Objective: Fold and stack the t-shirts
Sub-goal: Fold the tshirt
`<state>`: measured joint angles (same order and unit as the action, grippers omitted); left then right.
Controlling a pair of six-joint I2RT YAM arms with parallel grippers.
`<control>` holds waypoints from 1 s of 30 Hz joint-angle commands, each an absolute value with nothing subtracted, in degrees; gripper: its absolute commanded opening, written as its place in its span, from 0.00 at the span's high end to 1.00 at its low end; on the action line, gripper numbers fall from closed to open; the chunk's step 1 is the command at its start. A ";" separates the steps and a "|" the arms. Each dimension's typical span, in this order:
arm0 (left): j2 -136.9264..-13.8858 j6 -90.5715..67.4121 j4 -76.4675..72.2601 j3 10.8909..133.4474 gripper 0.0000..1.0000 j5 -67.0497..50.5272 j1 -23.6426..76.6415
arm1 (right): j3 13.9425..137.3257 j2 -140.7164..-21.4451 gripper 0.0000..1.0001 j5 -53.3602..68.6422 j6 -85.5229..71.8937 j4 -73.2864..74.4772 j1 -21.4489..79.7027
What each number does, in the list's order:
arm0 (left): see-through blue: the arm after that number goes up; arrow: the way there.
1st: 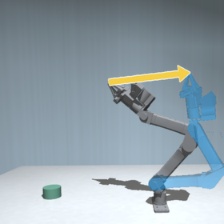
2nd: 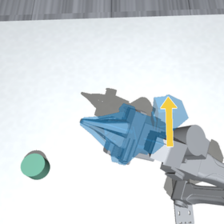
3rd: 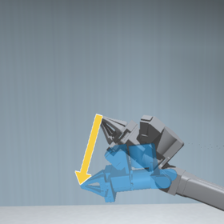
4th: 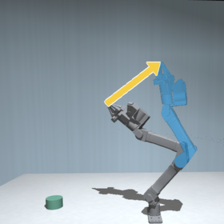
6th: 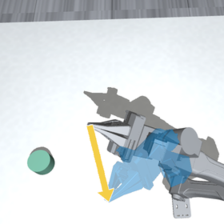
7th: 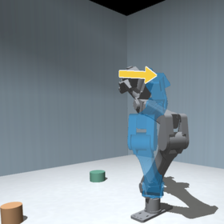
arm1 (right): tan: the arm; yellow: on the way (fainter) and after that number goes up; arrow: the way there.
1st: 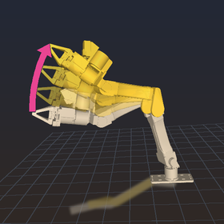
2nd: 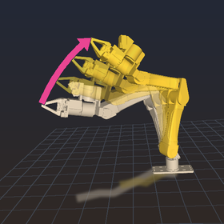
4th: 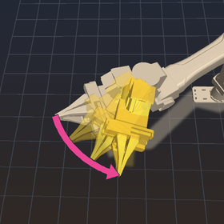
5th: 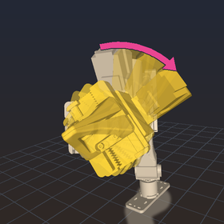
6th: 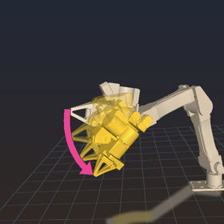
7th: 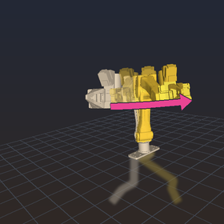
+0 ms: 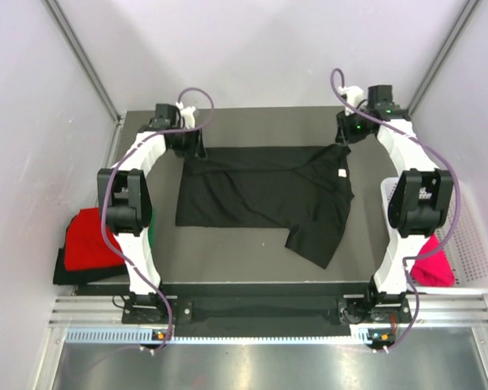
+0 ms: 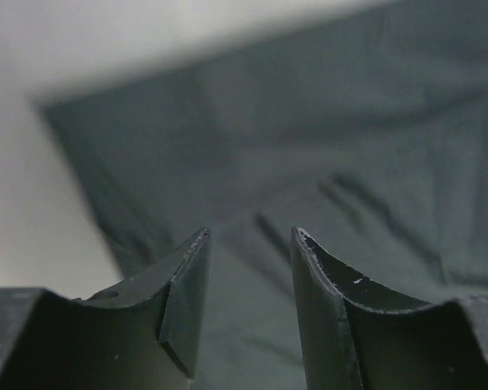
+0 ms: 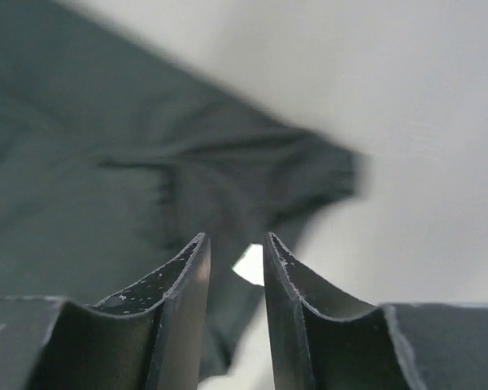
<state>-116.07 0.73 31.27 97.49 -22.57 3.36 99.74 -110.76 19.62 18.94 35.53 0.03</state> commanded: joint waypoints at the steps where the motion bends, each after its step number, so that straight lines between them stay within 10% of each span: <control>1: -113.03 1.67 32.87 93.00 0.52 -27.86 2.55 | 100.10 -114.86 0.67 32.58 23.10 41.11 3.51; 30: -107.40 1.67 29.44 83.50 0.52 -27.95 2.55 | 113.91 -132.36 0.58 28.48 27.60 48.69 9.05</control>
